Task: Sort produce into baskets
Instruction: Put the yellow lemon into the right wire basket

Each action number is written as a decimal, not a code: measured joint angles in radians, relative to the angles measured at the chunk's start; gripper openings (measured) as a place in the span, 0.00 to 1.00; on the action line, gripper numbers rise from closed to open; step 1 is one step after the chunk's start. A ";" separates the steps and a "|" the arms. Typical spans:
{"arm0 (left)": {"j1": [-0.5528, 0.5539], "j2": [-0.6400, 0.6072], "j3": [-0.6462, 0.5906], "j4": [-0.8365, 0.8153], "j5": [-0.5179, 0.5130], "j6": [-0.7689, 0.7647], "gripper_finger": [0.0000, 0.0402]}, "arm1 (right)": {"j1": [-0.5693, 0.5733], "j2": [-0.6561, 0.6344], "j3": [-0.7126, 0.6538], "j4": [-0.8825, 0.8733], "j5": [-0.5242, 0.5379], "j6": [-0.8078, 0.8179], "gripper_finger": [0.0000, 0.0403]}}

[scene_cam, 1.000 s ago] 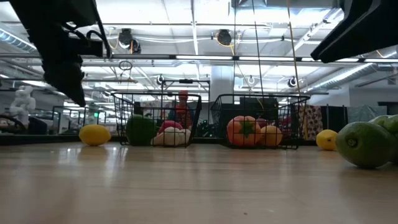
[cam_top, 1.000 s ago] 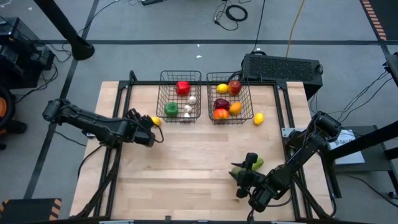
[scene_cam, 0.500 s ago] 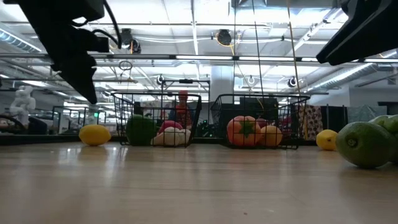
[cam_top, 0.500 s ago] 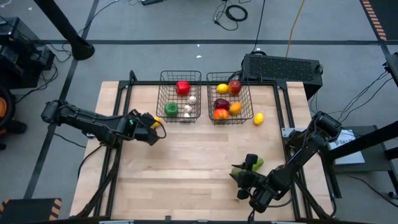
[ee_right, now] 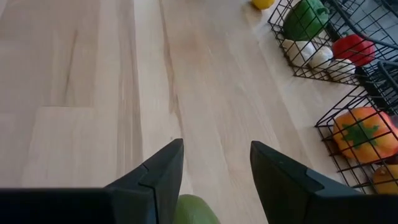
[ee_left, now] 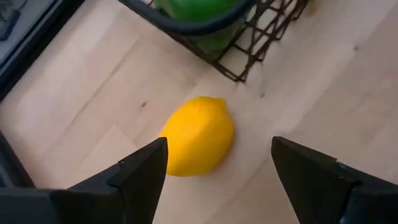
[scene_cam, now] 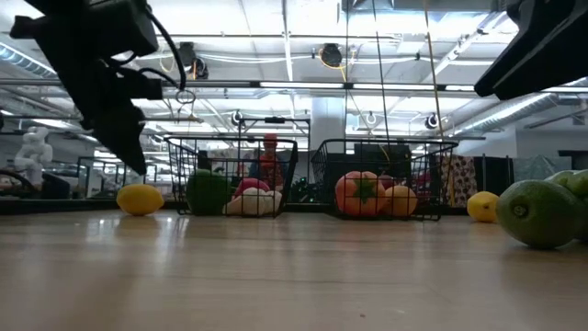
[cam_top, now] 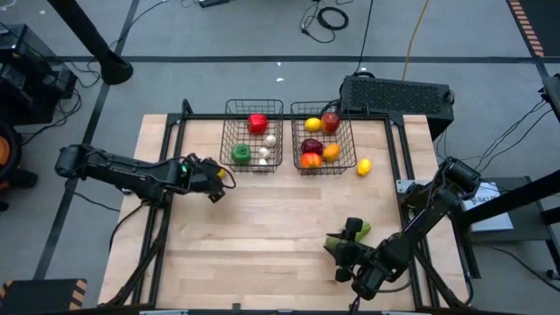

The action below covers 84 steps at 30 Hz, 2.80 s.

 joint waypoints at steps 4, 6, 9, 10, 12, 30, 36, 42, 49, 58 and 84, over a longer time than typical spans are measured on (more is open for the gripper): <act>0.010 -0.002 -0.016 0.001 -0.004 0.063 0.73 | 0.000 0.000 0.000 -0.003 0.000 -0.005 0.44; 0.033 -0.002 -0.030 0.012 -0.005 0.098 0.73 | 0.000 0.000 0.000 -0.002 0.000 -0.006 0.44; 0.070 -0.002 -0.056 0.083 0.023 0.168 0.73 | 0.000 0.000 0.000 -0.001 0.000 -0.009 0.44; 0.080 -0.002 -0.061 0.100 0.041 0.192 0.73 | 0.000 0.000 0.000 -0.001 0.000 -0.010 0.44; 0.098 -0.002 -0.067 0.121 0.068 0.238 0.73 | 0.000 0.000 0.000 -0.001 0.000 -0.010 0.44; 0.322 0.000 -0.067 0.179 0.277 0.470 0.73 | 0.017 0.000 0.000 0.001 0.000 -0.010 0.44; 0.366 0.017 -0.067 0.182 0.341 0.494 0.73 | 0.024 0.000 0.000 0.001 0.000 -0.009 0.44; 0.364 0.053 -0.067 0.182 0.388 0.489 0.73 | 0.024 0.000 0.000 0.002 -0.004 -0.008 0.44; 0.362 0.113 -0.066 0.203 0.396 0.458 0.73 | 0.024 0.000 0.000 0.008 -0.027 -0.001 0.44; 0.316 0.132 -0.065 0.212 0.412 0.397 0.73 | 0.030 0.000 0.000 0.009 -0.027 0.008 0.44; 0.143 0.128 -0.066 0.191 0.397 0.221 0.58 | 0.030 0.000 0.000 0.008 -0.025 0.008 0.44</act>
